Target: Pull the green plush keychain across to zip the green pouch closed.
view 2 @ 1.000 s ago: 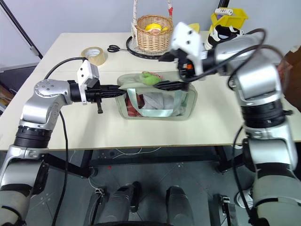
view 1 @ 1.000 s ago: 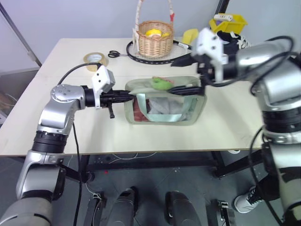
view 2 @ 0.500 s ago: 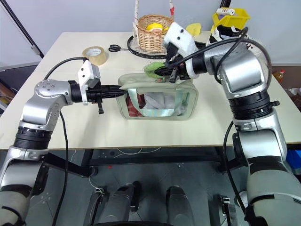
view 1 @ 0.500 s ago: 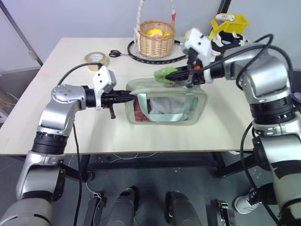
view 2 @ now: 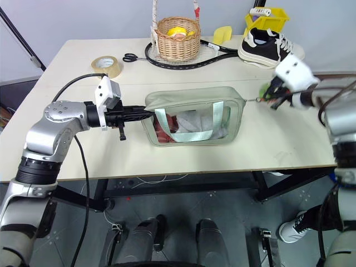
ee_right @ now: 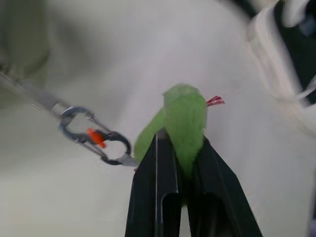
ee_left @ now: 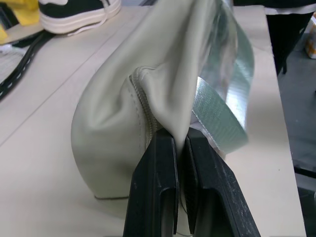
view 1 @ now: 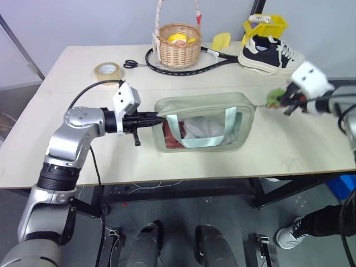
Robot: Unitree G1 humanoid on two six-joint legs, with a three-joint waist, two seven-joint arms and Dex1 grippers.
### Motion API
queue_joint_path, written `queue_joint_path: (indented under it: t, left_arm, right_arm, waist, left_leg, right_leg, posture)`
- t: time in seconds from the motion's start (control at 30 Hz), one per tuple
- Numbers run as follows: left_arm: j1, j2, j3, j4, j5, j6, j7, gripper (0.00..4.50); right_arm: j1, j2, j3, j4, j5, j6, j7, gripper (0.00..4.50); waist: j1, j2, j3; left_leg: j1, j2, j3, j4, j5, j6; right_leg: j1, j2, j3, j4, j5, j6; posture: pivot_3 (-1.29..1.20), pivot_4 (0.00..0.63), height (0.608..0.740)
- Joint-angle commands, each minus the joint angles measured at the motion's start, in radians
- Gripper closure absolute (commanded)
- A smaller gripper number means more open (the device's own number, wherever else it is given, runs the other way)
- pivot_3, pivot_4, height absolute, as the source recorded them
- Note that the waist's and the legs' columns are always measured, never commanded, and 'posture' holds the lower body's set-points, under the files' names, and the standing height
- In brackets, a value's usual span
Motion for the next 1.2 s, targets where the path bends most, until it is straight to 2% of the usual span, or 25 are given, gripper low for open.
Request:
queue_joint_path:
  t: [0.03,0.1,0.23,0.33,0.5,0.6,0.73,0.8,0.87,0.97,1.13,1.2]
  left_arm:
    - [0.010,0.033,0.062,-0.008,-0.005,0.026,0.034,4.50]
    - [0.017,0.034,0.060,-0.024,-0.010,0.031,0.040,4.50]
    - [0.021,0.032,0.063,-0.039,-0.020,0.046,0.055,4.50]
    - [0.026,0.030,0.061,-0.052,-0.029,0.054,0.063,4.50]
    - [0.024,0.026,0.059,-0.062,-0.037,0.062,0.067,4.50]
    - [0.025,0.029,0.062,-0.068,-0.040,0.062,0.065,4.50]
    - [0.037,0.030,0.074,-0.092,-0.050,0.073,0.064,4.50]
    - [0.042,0.029,0.081,-0.111,-0.066,0.091,0.065,4.50]
    - [0.044,0.030,0.087,-0.125,-0.075,0.099,0.068,4.50]
    - [0.046,0.038,0.112,-0.150,-0.142,0.160,0.045,3.40]
    - [-0.004,0.126,0.199,-0.124,-0.244,0.217,-0.041,0.91]
    - [-0.010,0.192,0.209,-0.103,-0.283,0.272,-0.103,0.02]
  right_arm:
    - [0.081,0.078,-0.032,-0.127,0.006,0.093,-0.085,4.44]
    - [0.171,0.163,-0.004,-0.220,0.013,0.137,-0.124,4.44]
    - [0.255,0.203,0.001,-0.287,-0.003,0.173,-0.143,4.44]
    - [0.244,0.186,-0.002,-0.256,-0.025,0.156,-0.157,4.44]
    - [0.144,0.170,-0.077,-0.205,0.010,0.177,-0.151,4.44]
    - [0.080,0.162,-0.142,-0.213,0.080,0.225,-0.108,3.39]
    - [-0.012,0.125,-0.222,-0.257,0.211,0.328,-0.020,1.34]
    - [-0.029,0.093,-0.244,-0.290,0.267,0.357,0.029,0.18]
    - [-0.027,0.056,-0.267,-0.321,0.319,0.356,0.084,0.08]
    - [-0.020,0.017,-0.305,-0.340,0.385,0.346,0.142,0.00]
    - [0.081,-0.031,-0.344,-0.446,0.495,0.337,0.243,0.00]
    - [0.117,-0.038,-0.360,-0.476,0.521,0.331,0.252,0.00]
  waist:
    - [-0.008,0.000,0.000]
    - [-0.010,-0.001,-0.001]
    - [-0.007,0.000,-0.001]
    - [-0.005,-0.001,-0.002]
    - [-0.005,-0.001,-0.002]
    - [-0.003,-0.001,-0.002]
    - [-0.002,-0.001,-0.002]
    - [0.000,-0.001,-0.002]
    - [0.003,-0.001,-0.002]
    - [0.014,-0.001,-0.002]
    - [0.021,-0.001,-0.002]
    - [0.021,-0.001,-0.002]
  left_leg:
    - [0.000,0.000,0.000,0.001,0.000,0.000]
    - [0.002,0.001,-0.001,0.001,0.000,0.000]
    - [0.002,0.003,-0.002,0.001,0.000,0.000]
    - [0.003,0.003,-0.002,0.002,0.000,0.000]
    - [0.004,0.004,-0.002,0.002,0.000,0.000]
    - [0.003,0.004,-0.002,0.002,0.000,0.000]
    - [0.003,0.004,-0.002,0.002,0.000,0.000]
    - [0.003,0.004,-0.002,0.002,0.000,0.000]
    - [0.002,0.004,-0.002,0.002,0.000,0.000]
    - [0.002,0.004,-0.001,0.002,-0.001,0.001]
    - [0.002,0.005,-0.001,0.002,-0.001,0.000]
    - [0.001,0.005,-0.001,0.002,-0.001,0.000]
  right_leg:
    - [0.000,0.000,0.000,0.000,0.000,0.000]
    - [0.002,0.001,0.000,0.000,0.000,0.000]
    - [0.003,0.001,0.000,0.000,0.000,0.000]
    - [0.006,0.001,-0.001,-0.001,0.000,0.000]
    - [0.006,0.001,-0.001,-0.001,0.000,-0.001]
    - [0.005,0.001,-0.001,-0.001,0.000,0.000]
    - [0.005,0.001,-0.001,-0.001,0.000,0.000]
    - [0.005,0.001,-0.001,-0.001,0.000,0.000]
    - [0.005,0.001,-0.001,-0.002,0.000,0.000]
    - [0.004,0.000,-0.001,-0.002,-0.002,-0.003]
    - [0.004,0.000,-0.001,-0.003,-0.002,-0.004]
    - [0.004,0.000,-0.001,-0.003,-0.002,-0.004]
  posture:
    - [0.00,0.150,0.724]
    - [0.00,0.150,0.724]
    - [0.00,0.150,0.724]
    - [0.00,0.150,0.724]
    - [0.00,0.150,0.724]
    - [0.00,0.150,0.724]
    - [0.00,0.150,0.724]
    - [0.00,0.150,0.724]
    - [0.00,0.150,0.724]
    - [0.00,0.150,0.724]
    - [0.00,0.150,0.724]
    - [0.00,0.150,0.724]
